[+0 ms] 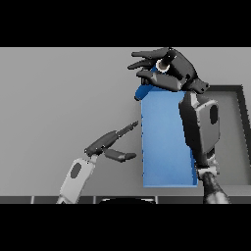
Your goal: Pick up the blue pipe and place it into the blue bin.
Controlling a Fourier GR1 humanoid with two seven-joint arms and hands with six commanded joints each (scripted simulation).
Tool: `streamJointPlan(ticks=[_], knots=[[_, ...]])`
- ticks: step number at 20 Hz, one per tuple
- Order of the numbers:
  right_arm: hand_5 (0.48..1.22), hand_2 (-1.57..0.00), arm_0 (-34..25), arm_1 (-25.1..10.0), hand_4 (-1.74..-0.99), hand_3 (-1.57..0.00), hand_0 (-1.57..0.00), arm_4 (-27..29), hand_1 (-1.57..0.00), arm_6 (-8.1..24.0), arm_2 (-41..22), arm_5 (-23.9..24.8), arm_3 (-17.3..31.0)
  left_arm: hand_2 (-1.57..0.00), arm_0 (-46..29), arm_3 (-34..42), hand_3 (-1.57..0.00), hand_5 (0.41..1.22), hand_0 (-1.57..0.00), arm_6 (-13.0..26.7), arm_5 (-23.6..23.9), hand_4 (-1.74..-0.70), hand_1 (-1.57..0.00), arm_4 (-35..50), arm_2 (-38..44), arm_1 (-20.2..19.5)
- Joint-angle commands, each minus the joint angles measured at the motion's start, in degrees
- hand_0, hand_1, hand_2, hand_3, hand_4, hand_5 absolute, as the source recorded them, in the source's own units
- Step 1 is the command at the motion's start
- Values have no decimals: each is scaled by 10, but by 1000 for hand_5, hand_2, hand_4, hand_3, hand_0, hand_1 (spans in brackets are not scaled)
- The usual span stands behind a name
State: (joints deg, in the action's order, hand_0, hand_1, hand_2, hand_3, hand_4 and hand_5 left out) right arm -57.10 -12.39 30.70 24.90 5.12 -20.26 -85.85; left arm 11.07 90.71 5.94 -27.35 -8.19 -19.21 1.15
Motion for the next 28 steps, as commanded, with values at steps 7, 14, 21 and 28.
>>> streamJointPlan(ticks=[7,14,21,28], knots=[[1221,-1571,65,-21,-1499,-1571,-1571,-86,-1571,26,34,5,54,1,3,-14,1,465,1,-2,7,-943,1,-8,5,0],[1221,-1571,164,-16,-1500,-1571,-1571,-165,-1571,85,41,16,56,1,2,-13,1,463,1,-28,13,-927,1,-19,6,-10],[1221,-1571,220,-30,-1497,-1571,-1571,-180,-1571,100,2,78,121,1,5,-17,1,476,1,-29,22,-923,1,-30,3,-7],[1161,-1518,222,-117,-1626,-455,-1571,-31,-1571,98,-167,202,203,1,11,-18,1,491,1,-32,24,-920,1,-32,6,-11]])
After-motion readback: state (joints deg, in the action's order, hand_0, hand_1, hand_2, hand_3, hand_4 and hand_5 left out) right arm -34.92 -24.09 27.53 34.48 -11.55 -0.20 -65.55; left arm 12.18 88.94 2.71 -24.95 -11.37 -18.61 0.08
